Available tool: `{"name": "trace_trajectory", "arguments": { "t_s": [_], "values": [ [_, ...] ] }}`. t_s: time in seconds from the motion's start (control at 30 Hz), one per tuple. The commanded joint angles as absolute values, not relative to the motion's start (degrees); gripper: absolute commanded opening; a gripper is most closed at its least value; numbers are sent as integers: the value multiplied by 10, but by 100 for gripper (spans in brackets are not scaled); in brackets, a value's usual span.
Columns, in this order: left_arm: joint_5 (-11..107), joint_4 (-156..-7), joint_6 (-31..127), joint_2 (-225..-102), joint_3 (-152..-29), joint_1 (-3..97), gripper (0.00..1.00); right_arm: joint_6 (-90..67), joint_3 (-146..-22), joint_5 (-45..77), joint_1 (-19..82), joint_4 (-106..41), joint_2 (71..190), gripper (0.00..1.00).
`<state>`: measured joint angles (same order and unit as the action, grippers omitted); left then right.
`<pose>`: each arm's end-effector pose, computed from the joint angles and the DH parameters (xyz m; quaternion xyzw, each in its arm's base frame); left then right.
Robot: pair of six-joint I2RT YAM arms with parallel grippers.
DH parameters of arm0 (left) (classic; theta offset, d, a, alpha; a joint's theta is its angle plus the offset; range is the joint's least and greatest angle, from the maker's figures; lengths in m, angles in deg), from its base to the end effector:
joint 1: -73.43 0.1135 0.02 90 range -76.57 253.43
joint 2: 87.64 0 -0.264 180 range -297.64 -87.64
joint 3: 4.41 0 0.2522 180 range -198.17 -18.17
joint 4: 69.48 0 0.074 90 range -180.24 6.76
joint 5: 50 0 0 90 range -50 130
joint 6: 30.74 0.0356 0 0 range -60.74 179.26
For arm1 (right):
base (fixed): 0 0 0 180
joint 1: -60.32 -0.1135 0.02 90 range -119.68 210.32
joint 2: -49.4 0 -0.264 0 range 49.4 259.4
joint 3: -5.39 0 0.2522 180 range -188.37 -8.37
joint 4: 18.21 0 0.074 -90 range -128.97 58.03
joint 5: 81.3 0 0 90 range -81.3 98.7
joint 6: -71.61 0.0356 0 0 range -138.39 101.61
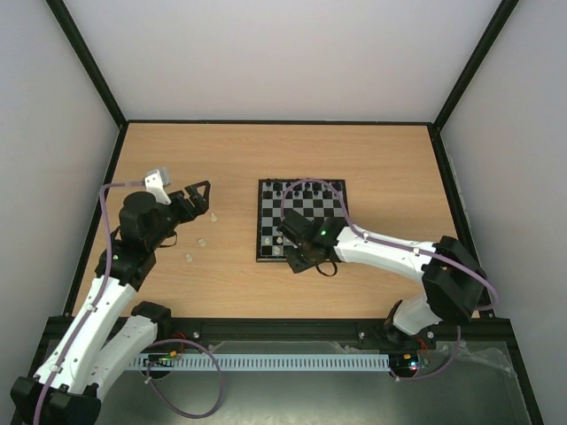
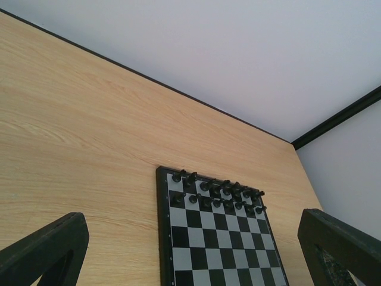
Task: Set up the chess pieces on the board
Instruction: Adjust the chess piece on the chessboard.
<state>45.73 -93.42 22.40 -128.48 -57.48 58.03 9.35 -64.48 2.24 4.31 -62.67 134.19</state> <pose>0.1667 -0.0496 0.3174 -0.1132 0.7669 -0.3125 0.5490 0.1685 0.2427 0.2174 -0.2207 0.9375 0.1355 0.2326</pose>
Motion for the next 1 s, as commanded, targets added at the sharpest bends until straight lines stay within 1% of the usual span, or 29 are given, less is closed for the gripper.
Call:
{"name": "trace_trajectory", "arguments": {
  "t_s": [0.0,0.3,0.7,0.97],
  "values": [
    [451,-946,229,-1272,-575,583,99,102,-645,20,40,-609,1369,17],
    [448,-951,230,-1265,-575,584,99,100,-656,20,39,-589,1404,17],
    [446,-958,231,-1259,-574,584,99,97,-673,-11,40,-574,1450,17],
    [443,-961,231,-1255,-574,584,99,91,-685,-20,45,-571,1458,18]
  ]
}}
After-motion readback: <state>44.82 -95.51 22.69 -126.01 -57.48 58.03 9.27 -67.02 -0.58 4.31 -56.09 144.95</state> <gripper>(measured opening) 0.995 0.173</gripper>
